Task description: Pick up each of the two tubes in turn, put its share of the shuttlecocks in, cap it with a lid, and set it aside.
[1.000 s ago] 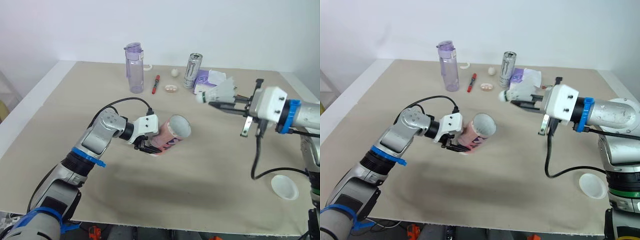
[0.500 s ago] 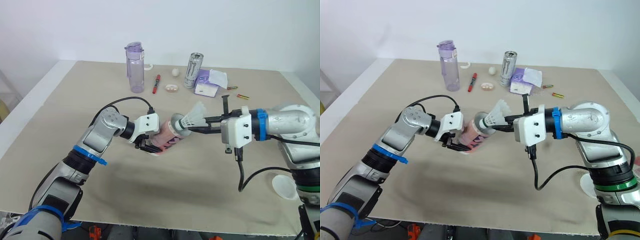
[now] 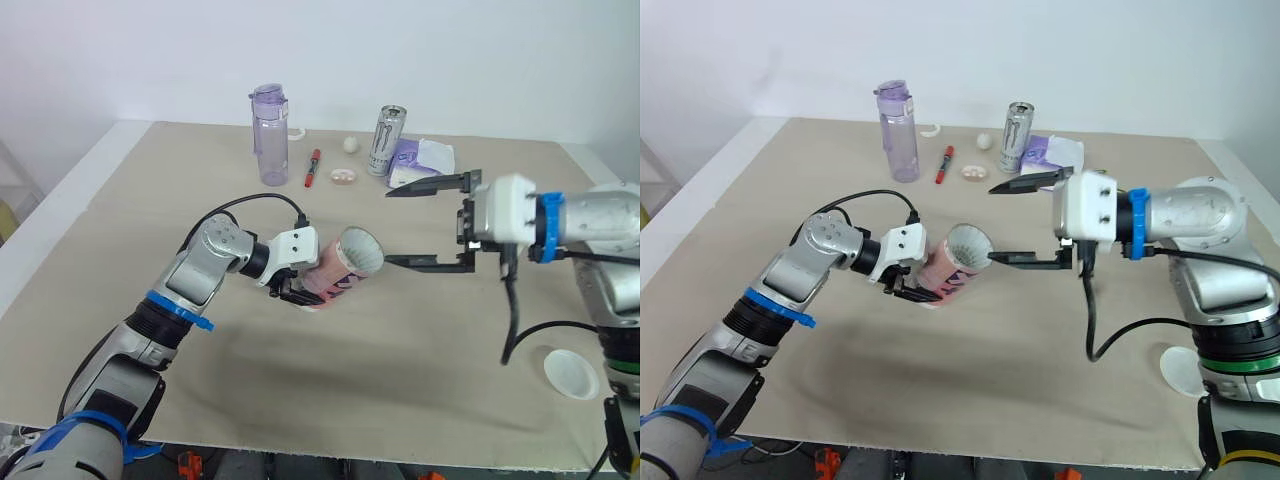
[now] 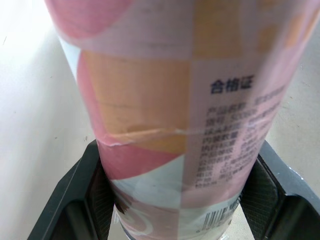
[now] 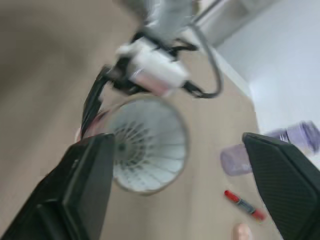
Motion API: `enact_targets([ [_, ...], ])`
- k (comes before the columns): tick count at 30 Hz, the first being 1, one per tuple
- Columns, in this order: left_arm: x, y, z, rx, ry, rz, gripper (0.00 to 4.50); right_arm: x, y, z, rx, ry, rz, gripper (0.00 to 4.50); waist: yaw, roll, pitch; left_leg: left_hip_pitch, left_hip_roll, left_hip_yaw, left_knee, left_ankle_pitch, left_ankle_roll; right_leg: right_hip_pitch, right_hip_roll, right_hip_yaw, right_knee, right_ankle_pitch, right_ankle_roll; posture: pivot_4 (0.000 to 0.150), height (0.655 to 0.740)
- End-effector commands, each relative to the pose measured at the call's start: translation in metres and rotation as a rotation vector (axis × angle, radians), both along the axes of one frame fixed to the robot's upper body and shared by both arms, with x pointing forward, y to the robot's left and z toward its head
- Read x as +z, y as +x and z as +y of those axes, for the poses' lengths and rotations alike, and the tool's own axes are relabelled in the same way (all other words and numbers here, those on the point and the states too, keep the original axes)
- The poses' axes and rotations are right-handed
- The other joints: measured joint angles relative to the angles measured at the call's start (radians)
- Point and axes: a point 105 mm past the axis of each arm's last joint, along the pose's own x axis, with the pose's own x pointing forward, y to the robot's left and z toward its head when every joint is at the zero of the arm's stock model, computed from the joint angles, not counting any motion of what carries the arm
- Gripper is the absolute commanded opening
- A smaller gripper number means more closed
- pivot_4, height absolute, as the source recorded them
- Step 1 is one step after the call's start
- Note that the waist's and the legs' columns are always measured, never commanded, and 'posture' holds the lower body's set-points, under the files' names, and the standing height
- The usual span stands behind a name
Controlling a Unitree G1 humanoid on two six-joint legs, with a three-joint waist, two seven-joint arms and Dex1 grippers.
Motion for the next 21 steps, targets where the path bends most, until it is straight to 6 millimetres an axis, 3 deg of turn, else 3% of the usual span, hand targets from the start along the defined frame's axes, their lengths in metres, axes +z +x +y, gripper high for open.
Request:
enact_targets([
  [1,-0.007,0.003,0.003,0.031,0.031,0.0,3.12,0.021,0.002,-0.01,-0.074,0.081,0.136,4.32,0.0,0.0,0.0,0.0,0.0,0.0,0.0,0.0,0.0,0.0,0.0,0.0,0.0,0.0,0.0,0.15,0.74],
  [4,-0.006,0.003,0.001,0.024,0.03,-0.003,3.12,0.014,0.007,-0.001,-0.07,-0.016,0.166,3.94,0.0,0.0,0.0,0.0,0.0,0.0,0.0,0.0,0.0,-0.001,0.0,-0.001,0.0,0.0,0.0,0.15,0.74],
  [9,-0.004,0.004,-0.002,0.018,0.024,-0.007,3.12,0.002,0.008,0.009,-0.033,-0.141,0.183,2.04,0.001,0.0,0.0,0.0,0.0,0.0,0.0,0.0,0.0,-0.001,0.0,-0.001,0.0,-0.003,0.005,0.15,0.74],
  [10,-0.004,0.004,-0.002,0.018,0.023,-0.007,3.12,0.001,0.008,0.01,-0.028,-0.154,0.184,1.92,0.001,0.0,0.0,-0.001,0.0,0.0,0.0,0.0,0.0,-0.001,-0.001,-0.002,0.0,-0.004,0.005,0.15,0.74],
  [11,-0.004,0.004,-0.002,0.019,0.021,-0.007,3.12,-0.001,0.008,0.011,-0.021,-0.172,0.2,1.31,0.001,0.0,0.0,-0.001,0.0,0.001,0.0,0.0,0.0,-0.001,-0.001,-0.002,0.0,-0.003,0.005,0.15,0.74],
  [13,-0.005,0.003,-0.003,0.018,0.018,-0.003,3.12,-0.006,0.01,0.016,-0.005,-0.202,0.224,1.07,0.001,0.0,0.0,-0.001,0.0,0.001,0.0,0.0,0.0,-0.002,-0.002,-0.002,0.0,-0.003,0.005,0.15,0.74],
  [14,-0.005,0.002,-0.003,0.017,0.018,-0.002,3.12,-0.007,0.012,0.019,0.001,-0.21,0.235,0.31,0.001,0.0,0.0,-0.001,-0.001,0.001,0.0,0.0,0.0,-0.002,-0.002,-0.002,0.0,-0.003,0.005,0.15,0.74],
  [21,-0.004,0.003,-0.005,0.015,0.013,-0.006,3.12,-0.024,0.026,0.029,0.024,-0.365,0.204,0.12,0.0,0.0,0.0,-0.002,-0.002,0.001,0.0,0.0,0.0,-0.001,-0.003,-0.003,0.0,-0.003,0.004,0.15,0.74],
])
